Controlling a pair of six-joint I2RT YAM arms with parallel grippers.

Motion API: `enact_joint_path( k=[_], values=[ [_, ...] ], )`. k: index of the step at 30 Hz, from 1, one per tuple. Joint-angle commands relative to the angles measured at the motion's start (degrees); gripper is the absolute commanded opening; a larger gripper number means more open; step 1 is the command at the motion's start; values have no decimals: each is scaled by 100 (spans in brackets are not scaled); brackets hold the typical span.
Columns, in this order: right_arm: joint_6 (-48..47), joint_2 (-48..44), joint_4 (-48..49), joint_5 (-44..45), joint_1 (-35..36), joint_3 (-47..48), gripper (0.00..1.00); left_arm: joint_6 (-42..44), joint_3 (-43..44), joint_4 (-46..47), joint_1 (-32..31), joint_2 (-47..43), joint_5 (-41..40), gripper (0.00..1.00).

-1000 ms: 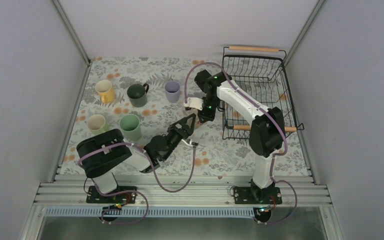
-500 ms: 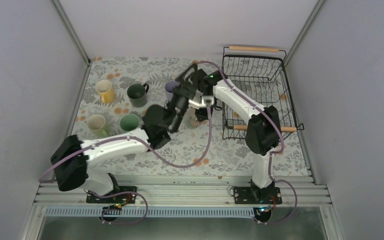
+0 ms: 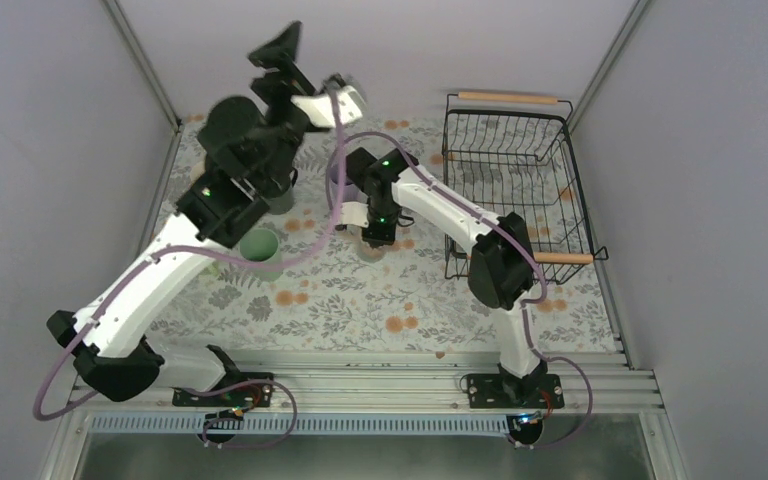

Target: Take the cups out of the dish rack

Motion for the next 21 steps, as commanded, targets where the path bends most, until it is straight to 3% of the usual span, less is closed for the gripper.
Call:
enact_joint_path(
  k=[1,5,10,21],
  values=[
    [-112,264,234,-531,221,533,3,-2339,982,-1597,942,97,847,100],
    [-213,375,243,-573,405,780,3,-3213,1060,-1898,1811,57,1168,100],
    [-226,613,234,-347,709,933,3,-3638,620,-1729,2450,-220,1206,100],
    [-413,631,236,126,1125,457,4,-4334,226,-1888,2871,-440,1306,100]
  ],
)
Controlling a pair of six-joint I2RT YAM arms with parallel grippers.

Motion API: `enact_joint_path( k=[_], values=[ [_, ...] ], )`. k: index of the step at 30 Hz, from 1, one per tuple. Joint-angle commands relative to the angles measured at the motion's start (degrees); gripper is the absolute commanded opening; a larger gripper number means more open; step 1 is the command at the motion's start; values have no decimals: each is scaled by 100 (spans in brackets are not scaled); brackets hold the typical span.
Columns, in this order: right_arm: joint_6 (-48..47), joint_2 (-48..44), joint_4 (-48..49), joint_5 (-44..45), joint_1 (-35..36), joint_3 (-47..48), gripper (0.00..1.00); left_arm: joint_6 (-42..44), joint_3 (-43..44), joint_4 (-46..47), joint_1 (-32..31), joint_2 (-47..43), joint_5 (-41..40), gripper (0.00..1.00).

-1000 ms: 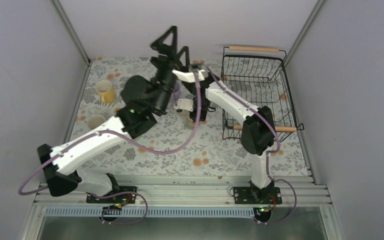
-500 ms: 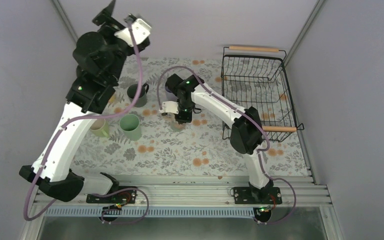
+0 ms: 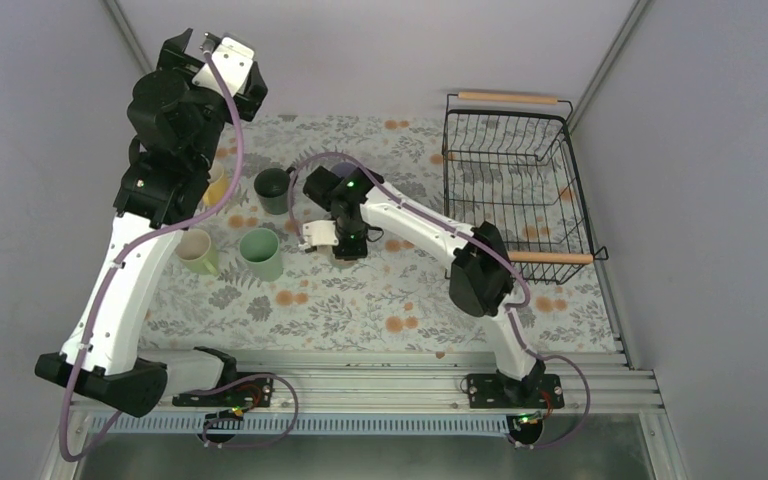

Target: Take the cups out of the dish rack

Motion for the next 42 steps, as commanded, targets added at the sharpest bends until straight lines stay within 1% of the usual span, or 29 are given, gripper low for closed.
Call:
enact_joint_path(
  k=[1,2,3,4,5,6,7,8,9,12,16,19,21,23,25,28,30,35,37,39,42],
  values=[
    [-134,24,89,-154,156,-372,10,-390,-119,-70,42,-123,155,100],
    [-113,2,93,-156,162,-406,25,-421,-133,-120,43,-113,177,100],
    [-69,-14,98,-157,155,-404,37,-461,-166,-166,44,-111,248,100],
    [-51,-59,105,-144,157,-418,49,-499,-211,-201,42,-119,360,100],
    [-42,-115,145,-110,155,-448,57,-541,-295,-198,41,-141,451,100],
    [-50,-186,154,-106,152,-471,69,-578,-370,-174,48,-166,518,100],
    [-45,-251,159,-111,146,-444,85,-627,-442,-139,42,-183,556,100],
    [-22,-323,160,-118,151,-411,97,-649,-492,-104,46,-206,559,100],
    [-3,-416,168,-93,150,-397,100,-688,-529,-57,51,-219,501,100],
    [-1,-745,173,-157,71,-372,100,-743,-500,-30,44,-217,355,100],
    [75,-1339,218,-236,-170,-296,100,-704,-338,-307,53,-167,185,100],
    [201,-1960,413,-397,-588,-299,100,-679,-499,-395,97,-239,100,100],
    [376,-2534,771,-372,-1021,-528,100,-673,-843,-332,212,-352,293,100],
    [541,-3231,1355,-200,-1546,-1025,100,-764,-1130,-322,374,-483,590,100],
    [678,-4043,2334,-2,-2068,-1968,100,-837,-1449,-303,528,-634,888,100],
    [979,-5209,3666,305,-2704,-3328,100,-1044,-1910,-214,582,-865,881,100],
    [1164,-5813,4070,343,-3033,-4041,100,-1180,-2166,-213,615,-1023,913,100],
    [1585,-7172,4490,179,-3351,-5167,100,-1426,-2909,-18,679,-1682,1045,100],
    [1556,-7714,4547,-31,-3508,-5594,100,-1450,-3202,82,685,-2109,998,100],
    [1551,-8216,4686,77,-3611,-6093,100,-1482,-3492,63,684,-2460,978,100],
    [1529,-8777,4606,87,-3720,-6705,100,-1680,-3898,-63,685,-2859,776,100]
  ],
)
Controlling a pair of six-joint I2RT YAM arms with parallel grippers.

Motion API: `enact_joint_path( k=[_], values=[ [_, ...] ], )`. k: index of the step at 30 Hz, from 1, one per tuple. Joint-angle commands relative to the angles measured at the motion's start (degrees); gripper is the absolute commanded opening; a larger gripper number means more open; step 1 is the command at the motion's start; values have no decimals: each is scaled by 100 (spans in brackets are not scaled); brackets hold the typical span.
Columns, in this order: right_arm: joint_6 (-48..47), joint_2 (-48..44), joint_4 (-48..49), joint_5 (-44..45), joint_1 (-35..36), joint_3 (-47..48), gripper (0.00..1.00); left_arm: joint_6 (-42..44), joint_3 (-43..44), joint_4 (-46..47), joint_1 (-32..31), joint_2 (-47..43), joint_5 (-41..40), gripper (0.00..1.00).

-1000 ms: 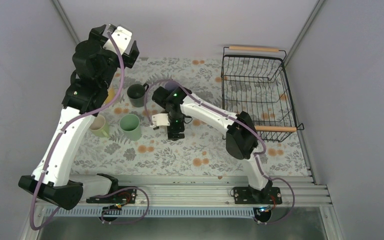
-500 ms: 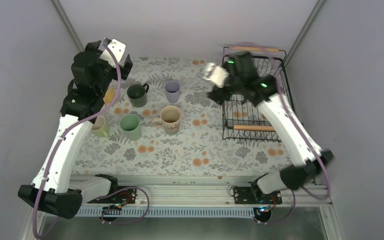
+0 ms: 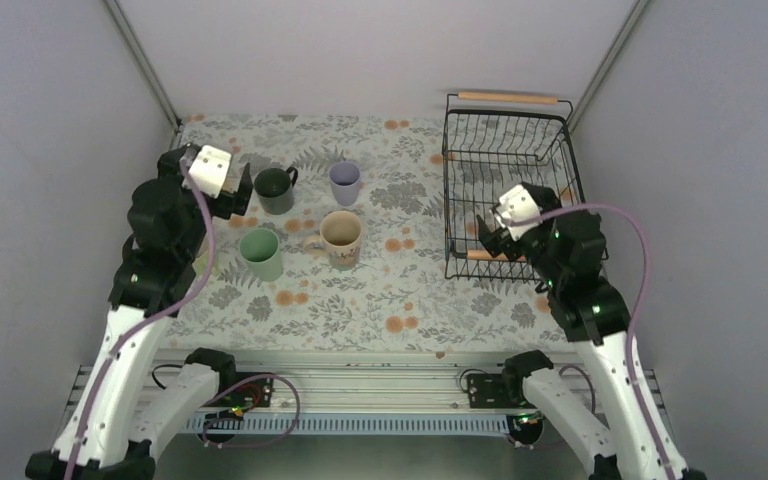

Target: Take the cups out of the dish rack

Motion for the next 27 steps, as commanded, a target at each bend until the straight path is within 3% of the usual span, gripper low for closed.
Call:
enact_joint_path(
  k=[1,6,12,16,23,27],
  values=[
    [201,-775,309,-72,-165,-775,100,-401,-519,66,22,-581,-209,100],
    [423,-1892,627,-220,-485,-1725,100,-462,-1708,295,23,-1539,-681,100],
    [1123,-2592,1176,686,-543,-2667,100,-443,-3392,701,27,-3196,-765,100],
    [1467,-2943,1607,1302,-545,-3139,100,-475,-4035,751,19,-3673,-1009,100],
    [1833,-3417,1452,438,-545,-3454,100,-887,-4209,526,31,-4152,-1007,100],
    [2110,-3586,1700,481,-540,-3710,100,-919,-4189,478,35,-4206,-968,100]
  ],
)
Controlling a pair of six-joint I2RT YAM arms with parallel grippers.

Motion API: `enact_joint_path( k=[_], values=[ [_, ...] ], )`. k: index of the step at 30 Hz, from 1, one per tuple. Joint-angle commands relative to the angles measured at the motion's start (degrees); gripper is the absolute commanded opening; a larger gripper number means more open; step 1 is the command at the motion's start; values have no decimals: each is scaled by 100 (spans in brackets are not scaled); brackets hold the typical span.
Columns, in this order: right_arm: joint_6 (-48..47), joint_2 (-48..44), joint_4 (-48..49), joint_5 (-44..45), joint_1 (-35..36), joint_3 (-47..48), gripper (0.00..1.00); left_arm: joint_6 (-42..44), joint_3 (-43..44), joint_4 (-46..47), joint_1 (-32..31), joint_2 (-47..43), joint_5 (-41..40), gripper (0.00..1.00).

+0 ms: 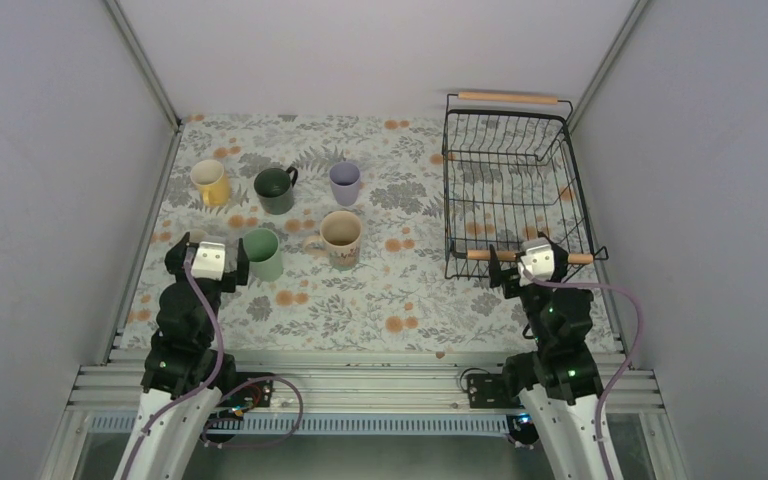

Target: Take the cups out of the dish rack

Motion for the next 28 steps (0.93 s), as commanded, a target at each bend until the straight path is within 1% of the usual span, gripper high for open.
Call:
enact_joint_path(
  k=[1,6,10,13,28],
  values=[
    [551,-188,489,-41,-55,-362,100,-203,72,9,23,-128,-70,100],
    [873,-277,552,221,-48,-374,100,-214,67,2,30,-140,-92,100],
    [999,-295,591,142,-47,-383,100,-221,70,2,41,-164,-93,100],
    [995,-283,595,-29,-55,-379,100,-209,75,-1,47,-156,-61,100],
    [1074,-273,622,74,-44,-391,100,-183,85,-38,54,-177,65,100]
  ],
)
